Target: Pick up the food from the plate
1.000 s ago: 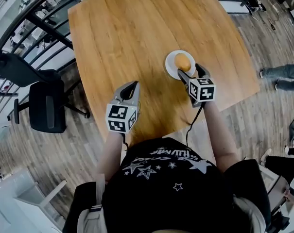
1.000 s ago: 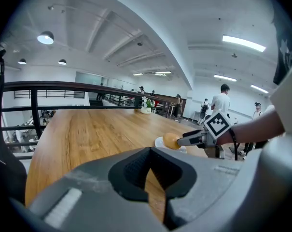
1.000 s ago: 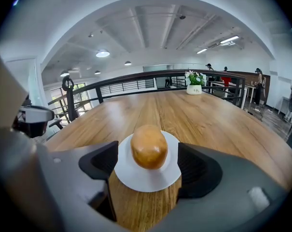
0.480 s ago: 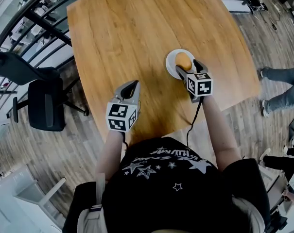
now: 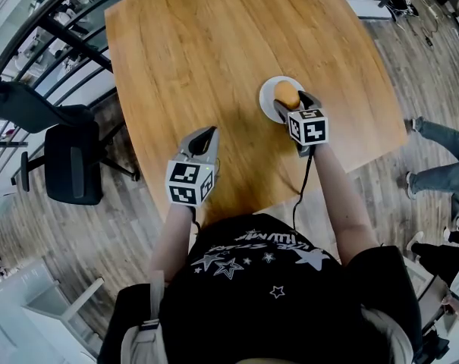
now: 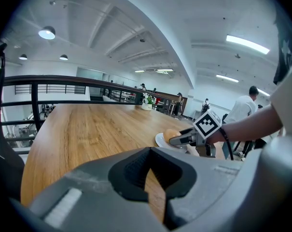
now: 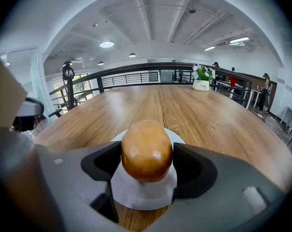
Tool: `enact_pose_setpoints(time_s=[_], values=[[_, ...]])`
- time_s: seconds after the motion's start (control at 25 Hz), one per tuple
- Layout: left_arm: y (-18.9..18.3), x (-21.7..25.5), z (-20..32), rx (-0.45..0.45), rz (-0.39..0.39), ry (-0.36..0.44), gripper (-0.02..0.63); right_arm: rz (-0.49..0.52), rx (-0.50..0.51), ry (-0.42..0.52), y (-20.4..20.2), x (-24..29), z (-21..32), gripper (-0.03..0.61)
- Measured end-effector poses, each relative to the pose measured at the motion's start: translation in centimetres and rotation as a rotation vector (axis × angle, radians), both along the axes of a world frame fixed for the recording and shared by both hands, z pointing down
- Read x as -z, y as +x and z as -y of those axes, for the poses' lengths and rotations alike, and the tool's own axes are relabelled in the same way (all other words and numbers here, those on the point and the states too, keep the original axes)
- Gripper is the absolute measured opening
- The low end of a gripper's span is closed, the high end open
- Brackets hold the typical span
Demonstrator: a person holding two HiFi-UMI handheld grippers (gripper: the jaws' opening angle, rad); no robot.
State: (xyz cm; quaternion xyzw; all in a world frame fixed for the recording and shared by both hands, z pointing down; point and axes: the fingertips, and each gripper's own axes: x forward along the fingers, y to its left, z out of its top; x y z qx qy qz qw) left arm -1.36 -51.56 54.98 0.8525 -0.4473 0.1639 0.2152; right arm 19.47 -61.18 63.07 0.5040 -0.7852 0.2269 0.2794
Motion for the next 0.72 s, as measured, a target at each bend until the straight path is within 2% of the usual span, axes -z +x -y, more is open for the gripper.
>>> enact_pose_setpoints(time_s=[0.2,0.4,0.72], values=[[0.4,0.1,-0.1,-0.004,0.001,0.008,0.002,-0.004,0.014,-0.001,0.1,-0.1,-0.1,0.336],[0.2,0.4,-1.0,-0.005,0.003,0.017,0.002,0.036,0.008,0.005,-0.4,1.0,-1.3,0.333],[0.7,1.4,-3.2,-0.015,0.001,0.039,0.002,0.062,0.024,0.050,-0.5,3.4,-4.5,0.333]])
